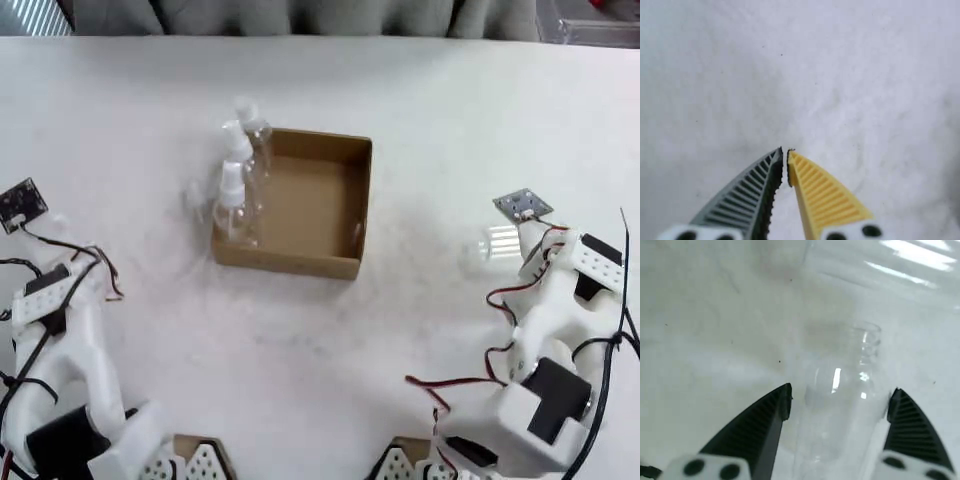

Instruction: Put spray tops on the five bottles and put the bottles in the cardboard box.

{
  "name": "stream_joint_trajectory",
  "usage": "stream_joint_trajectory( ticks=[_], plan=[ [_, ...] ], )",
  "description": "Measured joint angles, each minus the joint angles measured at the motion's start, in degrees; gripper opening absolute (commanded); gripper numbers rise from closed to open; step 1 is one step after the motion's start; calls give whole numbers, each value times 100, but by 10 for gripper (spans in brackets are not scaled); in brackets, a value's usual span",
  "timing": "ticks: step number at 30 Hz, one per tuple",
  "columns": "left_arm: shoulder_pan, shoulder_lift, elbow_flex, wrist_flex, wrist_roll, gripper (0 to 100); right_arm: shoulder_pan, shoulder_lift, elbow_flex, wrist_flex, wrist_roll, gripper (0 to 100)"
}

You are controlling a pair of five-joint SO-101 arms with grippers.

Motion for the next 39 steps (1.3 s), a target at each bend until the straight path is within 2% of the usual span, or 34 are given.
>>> stream_joint_trajectory(
  ticks=[14, 16, 21, 22, 31, 34, 39],
  plan=[
    [0, 0, 0, 0, 0, 26, 132, 545, -527, -123, 0, 266],
    [0, 0, 0, 0, 0, 26, 141, 545, -527, -123, 0, 223],
    [0, 0, 0, 0, 0, 26, 176, 545, -527, -123, 0, 22],
    [0, 0, 0, 0, 0, 26, 176, 545, -527, -123, 0, 10],
    [18, 0, 0, 0, 0, 27, 176, 545, -651, 431, 0, 29],
    [211, 0, -18, 44, 9, 27, 176, 545, -651, 703, 0, 29],
    [686, 26, -976, 1152, 9, 28, 211, 545, -651, 791, 0, 29]
  ],
)
